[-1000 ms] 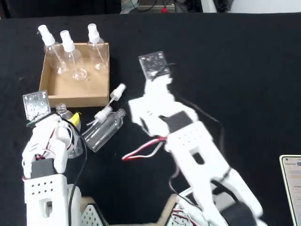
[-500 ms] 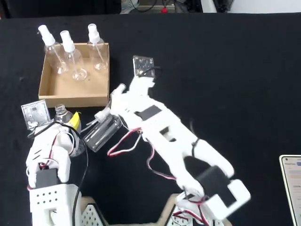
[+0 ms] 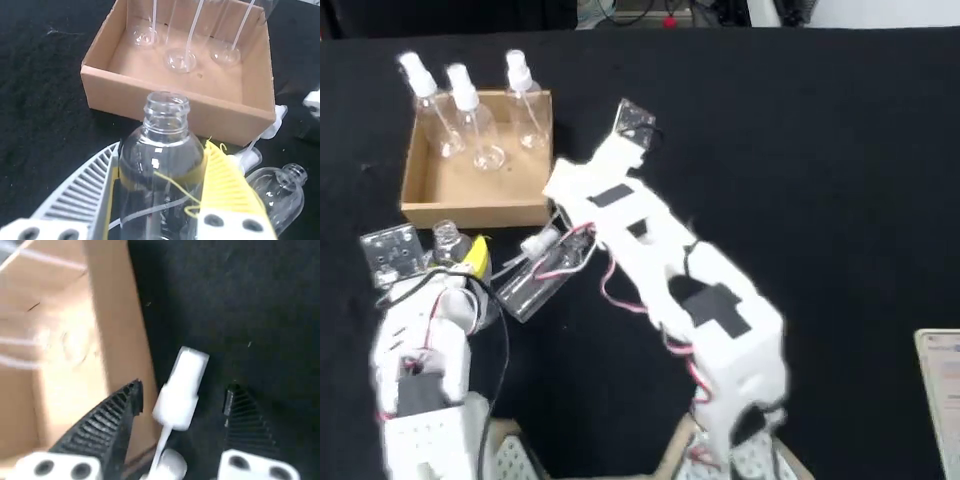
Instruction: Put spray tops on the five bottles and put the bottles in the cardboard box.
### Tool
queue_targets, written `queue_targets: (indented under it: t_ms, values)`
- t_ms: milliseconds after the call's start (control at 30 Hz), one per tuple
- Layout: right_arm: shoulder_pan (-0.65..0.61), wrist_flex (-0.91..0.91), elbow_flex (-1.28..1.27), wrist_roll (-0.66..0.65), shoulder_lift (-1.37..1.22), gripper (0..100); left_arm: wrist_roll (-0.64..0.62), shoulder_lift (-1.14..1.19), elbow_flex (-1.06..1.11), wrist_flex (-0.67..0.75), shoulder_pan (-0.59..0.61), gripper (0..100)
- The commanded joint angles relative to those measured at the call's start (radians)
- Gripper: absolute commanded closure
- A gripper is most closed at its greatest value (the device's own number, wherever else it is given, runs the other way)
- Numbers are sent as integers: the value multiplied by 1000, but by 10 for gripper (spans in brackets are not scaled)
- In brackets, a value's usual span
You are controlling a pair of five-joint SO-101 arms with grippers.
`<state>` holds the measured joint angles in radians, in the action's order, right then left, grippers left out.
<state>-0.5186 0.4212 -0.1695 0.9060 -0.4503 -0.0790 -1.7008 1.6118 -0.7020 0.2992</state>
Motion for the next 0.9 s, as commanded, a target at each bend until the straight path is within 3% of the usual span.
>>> queue_targets:
  t_ms: [0,233,667,733,867]
  values:
    - [38,69,165,11,-50,737,-2,-46,-12,-8,5,870]
    - [35,238,348,107,-166,737,-2,-72,-16,-37,5,870]
    - [34,497,572,106,-328,740,-2,-120,-12,-64,13,870]
    - [34,566,628,106,-358,780,-2,-120,-12,-64,13,870]
    - [41,698,763,106,-414,960,-2,-120,-13,-64,15,870]
